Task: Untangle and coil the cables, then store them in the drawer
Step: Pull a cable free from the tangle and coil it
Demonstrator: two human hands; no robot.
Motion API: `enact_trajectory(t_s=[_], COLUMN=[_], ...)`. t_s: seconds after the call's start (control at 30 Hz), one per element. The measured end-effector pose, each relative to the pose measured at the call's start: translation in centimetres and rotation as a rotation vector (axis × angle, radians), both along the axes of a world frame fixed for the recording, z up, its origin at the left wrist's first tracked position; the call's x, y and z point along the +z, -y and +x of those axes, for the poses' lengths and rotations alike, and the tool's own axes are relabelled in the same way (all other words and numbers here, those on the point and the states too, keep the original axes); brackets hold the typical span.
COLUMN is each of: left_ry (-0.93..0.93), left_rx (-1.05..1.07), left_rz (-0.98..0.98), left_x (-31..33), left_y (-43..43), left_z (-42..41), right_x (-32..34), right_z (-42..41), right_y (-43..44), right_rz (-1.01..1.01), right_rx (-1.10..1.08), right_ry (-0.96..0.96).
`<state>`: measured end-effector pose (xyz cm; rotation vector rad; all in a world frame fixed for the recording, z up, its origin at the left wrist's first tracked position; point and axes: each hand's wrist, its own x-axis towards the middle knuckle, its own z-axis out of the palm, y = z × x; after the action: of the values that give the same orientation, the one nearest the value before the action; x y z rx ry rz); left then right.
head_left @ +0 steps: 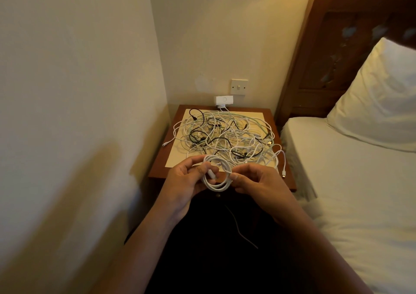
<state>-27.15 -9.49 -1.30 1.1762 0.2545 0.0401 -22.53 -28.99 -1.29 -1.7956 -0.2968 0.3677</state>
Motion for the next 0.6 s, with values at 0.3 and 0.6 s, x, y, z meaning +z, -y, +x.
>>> enact_trajectory(t_s=[0.3, 0.6], left_ry=[-0.017, 0.062], left_rx=[0.067, -0.117], left_rz=[0.051, 0.635], left_x=[-0.4, -0.2], left_y=[-0.7, -0.6], left_z=[0.1, -0.3], right_x=[0.0, 0.5], right_z=[-0.5, 0.4], right_y=[0.6, 0.5], right_rz=[-0.313, -0.365], right_rx=[0.069, -0.074], right_ry=[0.338, 0.604])
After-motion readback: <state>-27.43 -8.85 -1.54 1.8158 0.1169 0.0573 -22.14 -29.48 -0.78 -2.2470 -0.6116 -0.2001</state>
